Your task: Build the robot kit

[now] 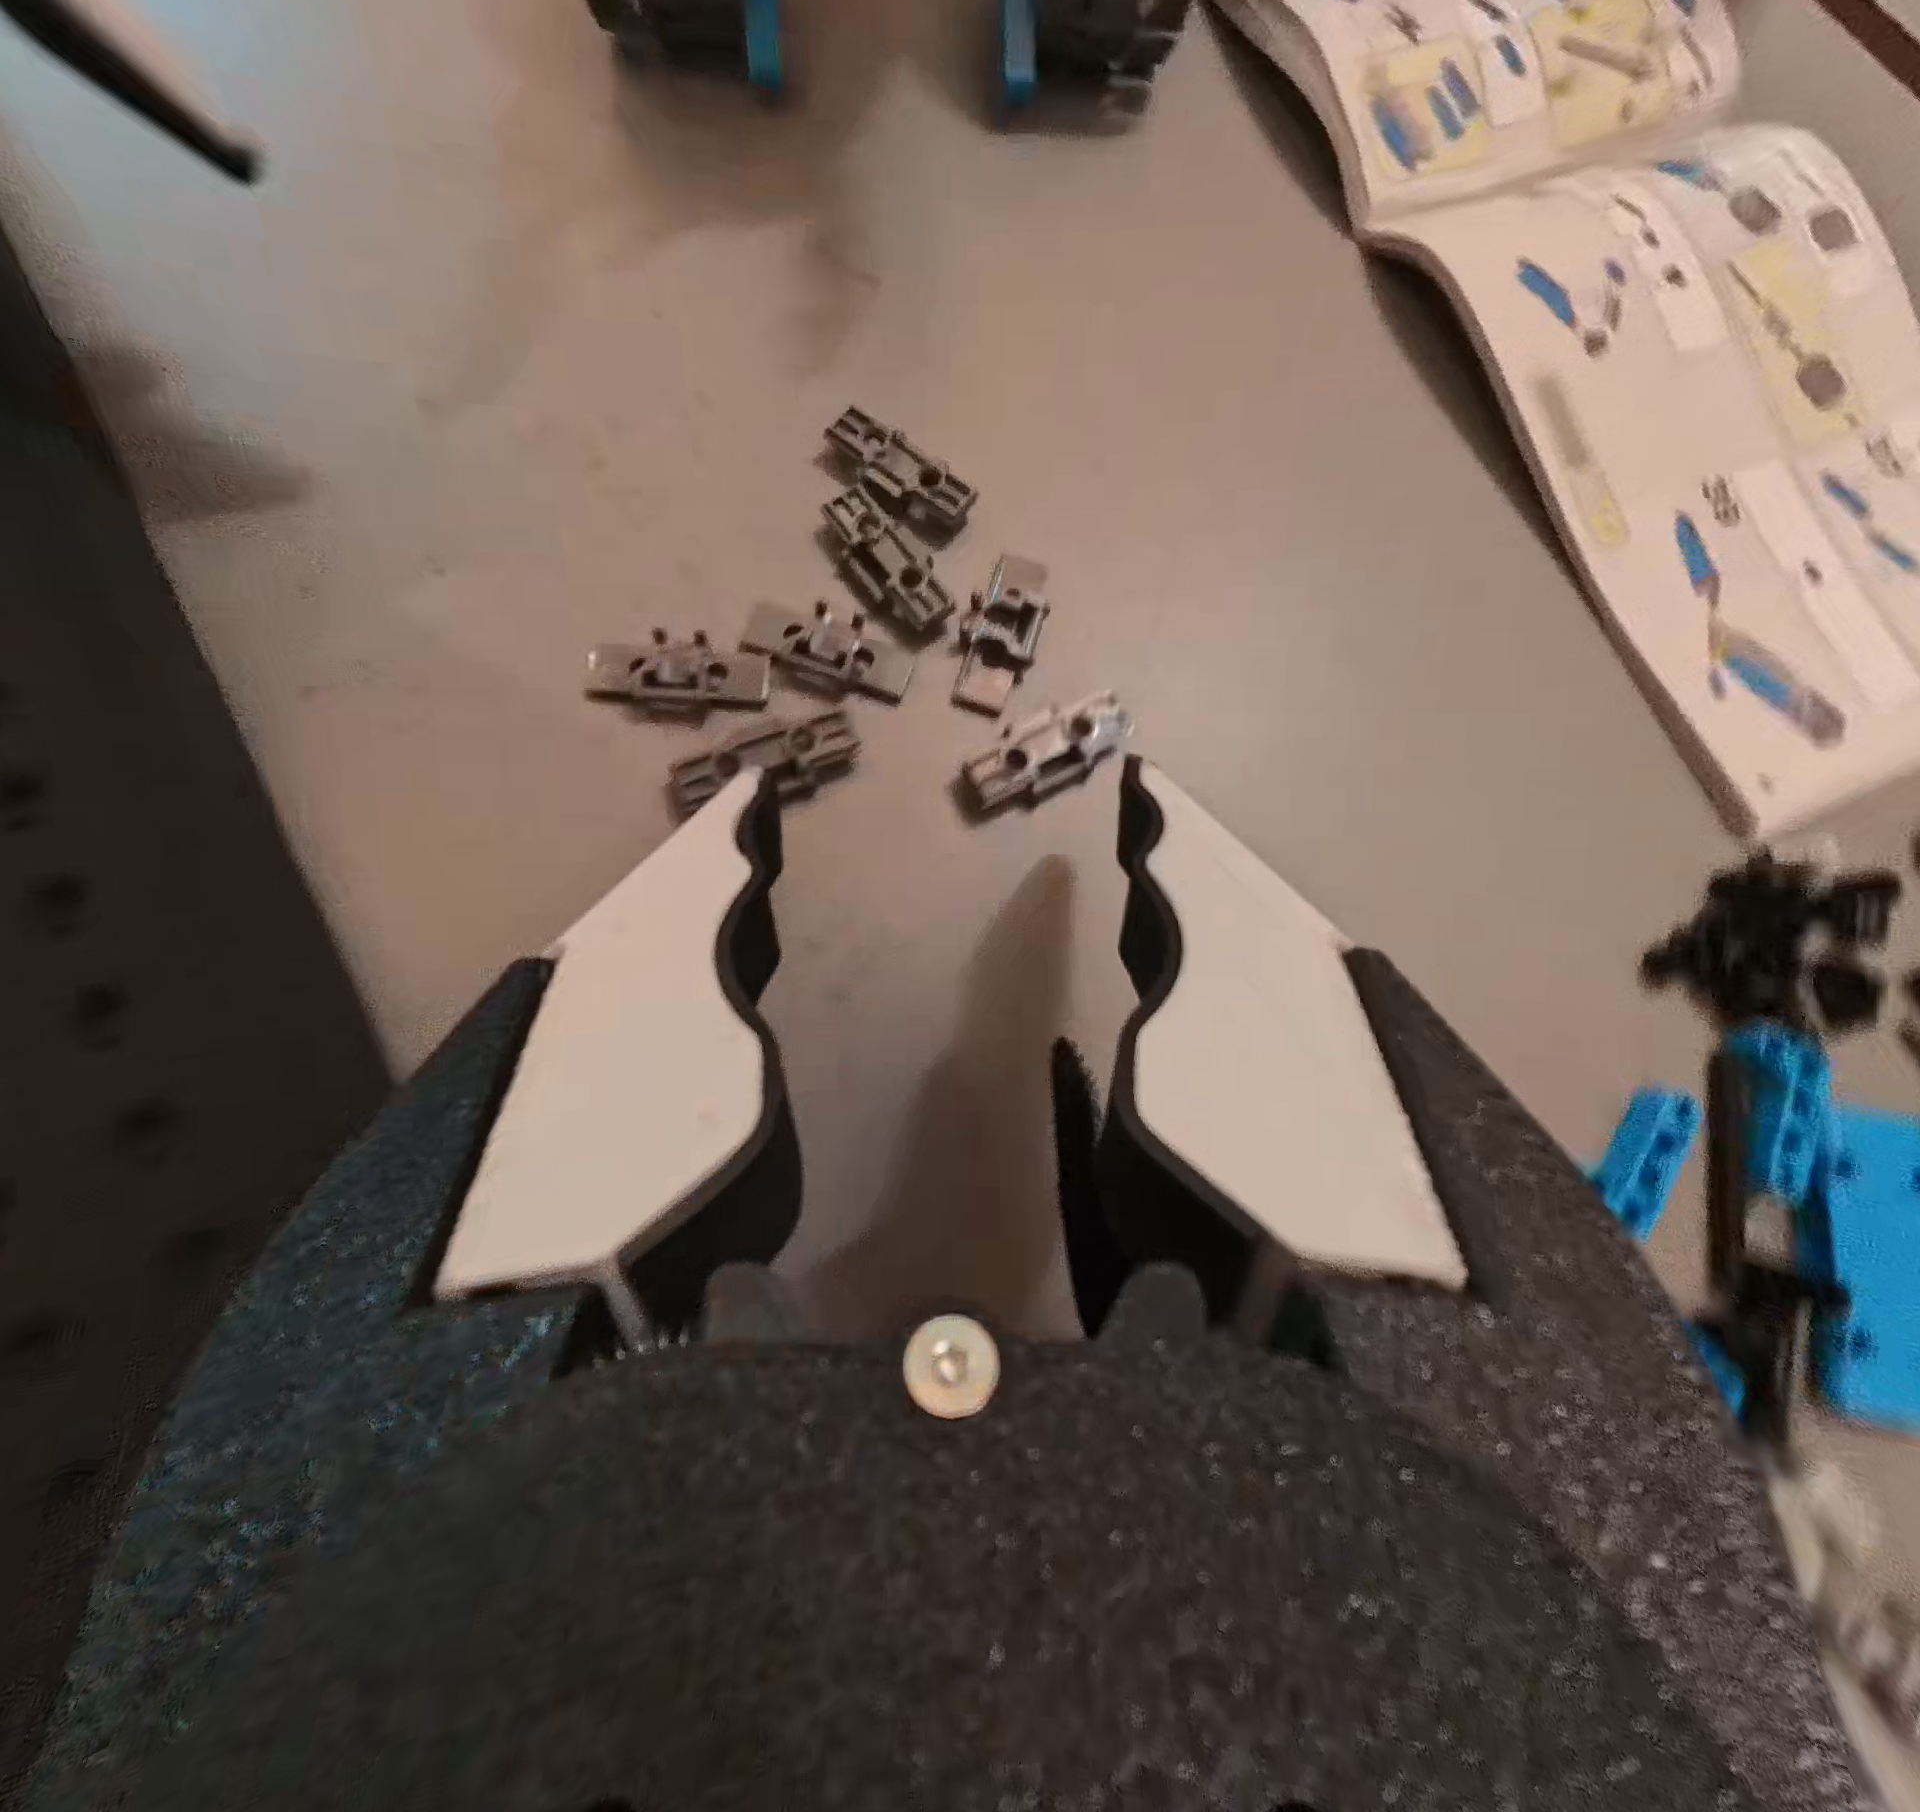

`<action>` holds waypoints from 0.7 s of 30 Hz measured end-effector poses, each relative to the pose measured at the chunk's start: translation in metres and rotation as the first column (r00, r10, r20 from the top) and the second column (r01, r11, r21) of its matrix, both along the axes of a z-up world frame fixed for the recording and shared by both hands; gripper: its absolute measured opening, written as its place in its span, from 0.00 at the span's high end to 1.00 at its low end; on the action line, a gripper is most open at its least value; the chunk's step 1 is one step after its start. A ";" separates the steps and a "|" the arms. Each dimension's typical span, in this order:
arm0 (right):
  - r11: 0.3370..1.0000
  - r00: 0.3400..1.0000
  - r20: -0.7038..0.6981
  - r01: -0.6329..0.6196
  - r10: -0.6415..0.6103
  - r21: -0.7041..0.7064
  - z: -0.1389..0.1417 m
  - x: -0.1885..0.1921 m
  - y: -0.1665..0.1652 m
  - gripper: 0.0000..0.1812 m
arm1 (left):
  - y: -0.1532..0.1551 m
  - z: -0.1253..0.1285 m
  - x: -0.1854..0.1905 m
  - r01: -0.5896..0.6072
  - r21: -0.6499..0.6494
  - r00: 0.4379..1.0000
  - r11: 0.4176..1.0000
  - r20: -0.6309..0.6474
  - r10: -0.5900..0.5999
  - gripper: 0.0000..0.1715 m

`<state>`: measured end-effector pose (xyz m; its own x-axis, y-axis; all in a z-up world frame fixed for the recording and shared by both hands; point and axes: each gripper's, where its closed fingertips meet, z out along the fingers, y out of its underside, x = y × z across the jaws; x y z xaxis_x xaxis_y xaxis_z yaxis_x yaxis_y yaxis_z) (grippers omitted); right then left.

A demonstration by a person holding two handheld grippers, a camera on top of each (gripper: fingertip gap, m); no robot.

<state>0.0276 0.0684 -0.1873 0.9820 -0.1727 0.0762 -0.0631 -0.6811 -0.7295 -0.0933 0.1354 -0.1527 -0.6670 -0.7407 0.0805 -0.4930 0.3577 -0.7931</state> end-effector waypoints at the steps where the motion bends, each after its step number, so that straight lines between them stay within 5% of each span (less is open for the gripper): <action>1: 0.999 0.999 0.005 -0.043 0.043 0.005 -0.001 0.006 0.006 0.65 | -0.003 0.000 0.013 0.005 0.018 1.000 1.000 0.007 -0.005 0.50; 6: 0.981 0.983 -0.016 -0.185 0.185 -0.059 -0.018 0.023 0.011 0.64 | 0.006 -0.023 0.066 -0.033 0.098 0.999 0.995 0.005 0.032 0.50; 10: 0.972 0.970 -0.073 -0.234 0.232 -0.012 -0.019 0.018 0.011 0.78 | 0.008 -0.037 0.083 -0.049 0.089 0.998 0.995 -0.025 0.051 0.50; 21: 0.981 0.974 -0.121 -0.187 0.193 0.054 0.004 -0.006 0.013 0.78 | -0.023 -0.050 0.100 0.049 0.108 0.997 0.993 -0.057 -0.043 0.47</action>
<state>0.0214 0.0817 -0.1832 0.9985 0.0177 -0.0524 -0.0278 -0.6582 -0.7524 0.0070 0.1119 -0.2026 -0.6977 -0.7154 0.0381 -0.5152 0.4641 -0.7205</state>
